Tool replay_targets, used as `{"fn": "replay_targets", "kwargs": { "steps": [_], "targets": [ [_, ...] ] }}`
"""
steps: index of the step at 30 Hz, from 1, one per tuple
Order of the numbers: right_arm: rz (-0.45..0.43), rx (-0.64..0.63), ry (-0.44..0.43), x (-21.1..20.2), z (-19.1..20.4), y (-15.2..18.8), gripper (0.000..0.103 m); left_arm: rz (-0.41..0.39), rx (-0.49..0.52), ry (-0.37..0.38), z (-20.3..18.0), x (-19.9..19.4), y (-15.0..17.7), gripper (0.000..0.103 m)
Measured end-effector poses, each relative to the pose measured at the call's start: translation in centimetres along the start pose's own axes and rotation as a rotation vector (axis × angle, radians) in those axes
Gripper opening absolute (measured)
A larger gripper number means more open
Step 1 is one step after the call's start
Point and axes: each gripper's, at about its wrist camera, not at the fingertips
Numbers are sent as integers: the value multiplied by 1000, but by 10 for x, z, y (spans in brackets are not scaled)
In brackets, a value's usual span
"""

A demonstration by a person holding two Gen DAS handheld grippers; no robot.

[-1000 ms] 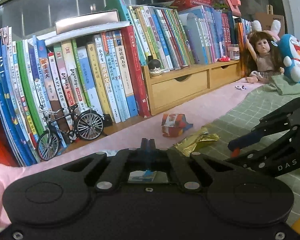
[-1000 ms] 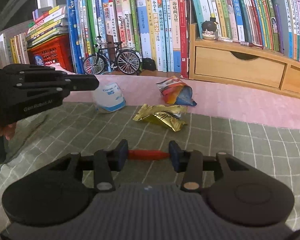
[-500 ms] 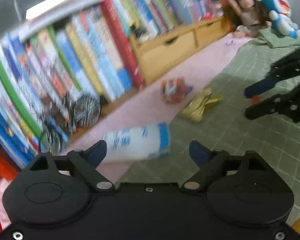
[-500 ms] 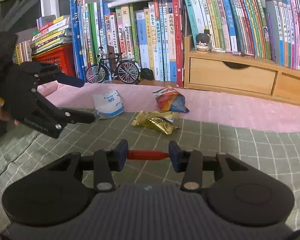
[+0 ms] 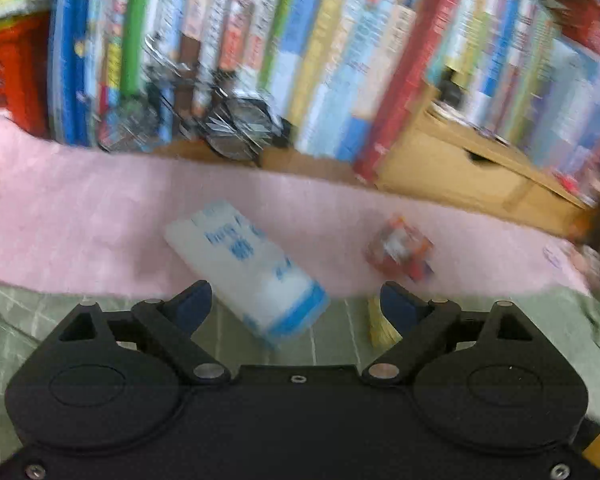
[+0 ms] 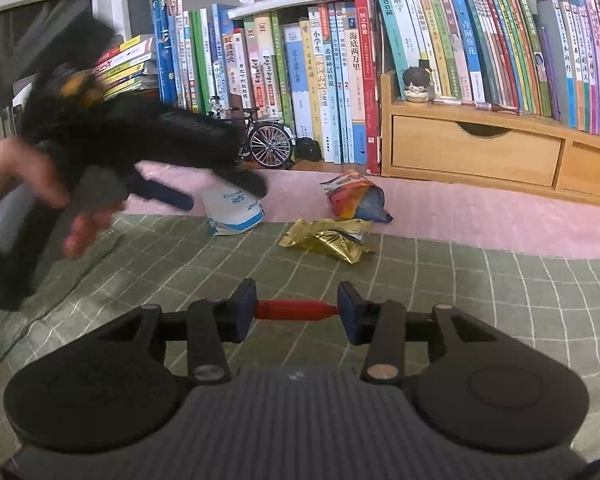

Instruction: Collect trash

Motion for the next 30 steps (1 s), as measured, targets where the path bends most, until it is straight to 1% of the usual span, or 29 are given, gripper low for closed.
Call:
{"fn": "replay_targets", "kwargs": {
  "steps": [2, 3, 5, 7, 9, 10, 12, 13, 14, 15, 18, 20, 22, 24, 30],
  "targets": [
    [-3, 10, -8, -2, -1, 0, 48, -1, -29, -79, -6, 9, -2, 90],
    [-6, 13, -6, -3, -2, 0, 48, 9, -37, -100, -8, 15, -2, 90],
    [-13, 9, 5, -5, -4, -1, 48, 21, -23, -139, -13, 22, 1, 90],
    [-20, 15, 12, -7, -7, -2, 48, 28, 14, -188, -19, 30, 6, 90],
    [-28, 27, 13, -9, -9, -3, 48, 42, 25, -220, -22, 38, 10, 90],
    [-31, 29, 14, -10, -9, -4, 48, 30, 37, -235, -23, 39, 12, 89],
    [-37, 29, 16, -12, -9, -5, 48, 9, 55, -251, -25, 41, 12, 81],
    [-39, 29, 17, -13, -9, -5, 48, -4, 57, -253, -25, 41, 10, 71],
    [-40, 30, 17, -13, -9, -5, 48, -20, 66, -248, -25, 39, 9, 65],
    [-41, 32, 15, -14, -9, -6, 48, -31, 76, -236, -25, 37, 8, 63],
    [-45, 31, 13, -15, -9, -6, 48, -48, 112, -201, -24, 33, 5, 51],
    [-47, 33, 10, -16, -8, -7, 48, -70, 142, -171, -23, 27, 2, 30],
    [-46, 35, 5, -16, -7, -6, 48, -63, 162, -135, -23, 22, -1, 22],
    [-42, 35, 2, -16, -6, -5, 48, -56, 173, -113, -21, 18, -1, 20],
    [-31, 30, -4, -14, -3, -2, 48, -54, 166, -68, -12, 4, 3, 20]
  ]
}}
Point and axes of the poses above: each gripper's, at about its wrist camera, not at the fingertips, and x roughly the way its jaws point, z to its left, y to its underside, and after that the axes turned 12 degrees about -z, right-handed
